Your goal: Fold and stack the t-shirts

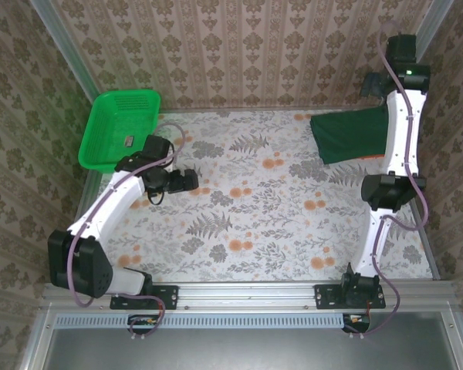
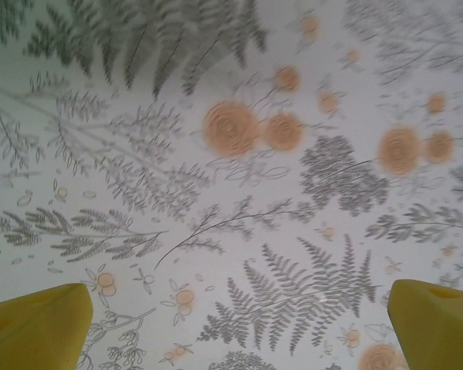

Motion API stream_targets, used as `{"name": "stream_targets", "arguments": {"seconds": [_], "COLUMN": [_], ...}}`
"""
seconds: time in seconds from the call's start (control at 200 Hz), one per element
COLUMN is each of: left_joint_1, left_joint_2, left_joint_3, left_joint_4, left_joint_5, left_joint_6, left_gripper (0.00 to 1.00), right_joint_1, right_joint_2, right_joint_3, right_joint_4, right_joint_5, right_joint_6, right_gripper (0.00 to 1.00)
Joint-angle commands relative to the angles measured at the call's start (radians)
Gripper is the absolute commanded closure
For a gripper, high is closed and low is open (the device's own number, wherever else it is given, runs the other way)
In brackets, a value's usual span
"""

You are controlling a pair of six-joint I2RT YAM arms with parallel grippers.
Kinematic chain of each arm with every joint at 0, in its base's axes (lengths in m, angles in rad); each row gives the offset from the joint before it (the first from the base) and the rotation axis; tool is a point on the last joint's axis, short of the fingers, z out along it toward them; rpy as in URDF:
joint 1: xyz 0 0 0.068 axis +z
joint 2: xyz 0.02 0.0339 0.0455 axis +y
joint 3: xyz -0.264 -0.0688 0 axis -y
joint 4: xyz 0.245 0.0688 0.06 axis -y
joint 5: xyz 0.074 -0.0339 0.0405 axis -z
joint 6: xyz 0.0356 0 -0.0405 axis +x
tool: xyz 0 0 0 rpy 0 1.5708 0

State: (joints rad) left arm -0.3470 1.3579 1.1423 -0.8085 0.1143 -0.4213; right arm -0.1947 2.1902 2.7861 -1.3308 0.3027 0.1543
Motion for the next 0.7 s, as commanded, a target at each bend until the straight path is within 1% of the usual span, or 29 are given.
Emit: {"name": "stream_targets", "arguments": {"seconds": [0.0,0.07,0.15,0.205,0.245,0.275,0.35,0.38,0.425,0.485,0.555,0.62,0.695], "left_joint_1": [-0.036,-0.059,-0.083,-0.098,-0.103,-0.103,-0.103,-0.103,-0.101,-0.094,-0.082,-0.068,-0.046], "left_joint_2": [-0.075,-0.117,-0.163,-0.213,-0.262,-0.303,-0.413,-0.451,-0.502,-0.547,-0.583,-0.614,-0.646], "left_joint_3": [0.059,0.084,0.100,0.085,0.055,0.025,-0.069,-0.104,-0.153,-0.207,-0.249,-0.289,-0.338], "left_joint_4": [-0.049,-0.052,-0.058,-0.046,-0.034,-0.017,0.034,0.055,0.076,0.086,0.078,0.079,0.084], "left_joint_5": [-0.092,-0.142,-0.224,-0.275,-0.298,-0.305,-0.336,-0.360,-0.406,-0.467,-0.534,-0.590,-0.604], "left_joint_6": [0.027,0.028,0.021,0.012,-0.002,-0.007,-0.003,0.009,0.029,0.054,0.066,0.084,0.135], "left_gripper": [0.00,0.00,0.00,0.00,0.00,0.00,0.00,0.00,0.00,0.00,0.00,0.00,0.00], "right_joint_1": [0.019,0.024,0.025,0.028,0.044,0.067,0.142,0.162,0.195,0.231,0.298,0.374,0.448], "right_joint_2": [-0.140,-0.267,-0.405,-0.513,-0.618,-0.715,-0.963,-1.038,-1.130,-1.201,-1.248,-1.269,-1.279], "right_joint_3": [0.003,-0.098,-0.211,-0.338,-0.491,-0.641,-1.014,-1.135,-1.278,-1.419,-1.546,-1.660,-1.790], "right_joint_4": [-0.112,-0.060,-0.031,0.000,0.063,0.148,0.365,0.434,0.491,0.536,0.578,0.645,0.769], "right_joint_5": [-0.081,-0.145,-0.149,-0.153,-0.168,-0.182,-0.168,-0.169,-0.152,-0.158,-0.137,-0.090,-0.058], "right_joint_6": [0.021,0.021,0.024,0.050,0.086,0.107,0.177,0.202,0.242,0.261,0.274,0.269,0.244], "right_gripper": [0.00,0.01,0.00,0.00,0.00,0.01,0.00,0.01,0.01,0.00,0.00,0.00,0.01]}}
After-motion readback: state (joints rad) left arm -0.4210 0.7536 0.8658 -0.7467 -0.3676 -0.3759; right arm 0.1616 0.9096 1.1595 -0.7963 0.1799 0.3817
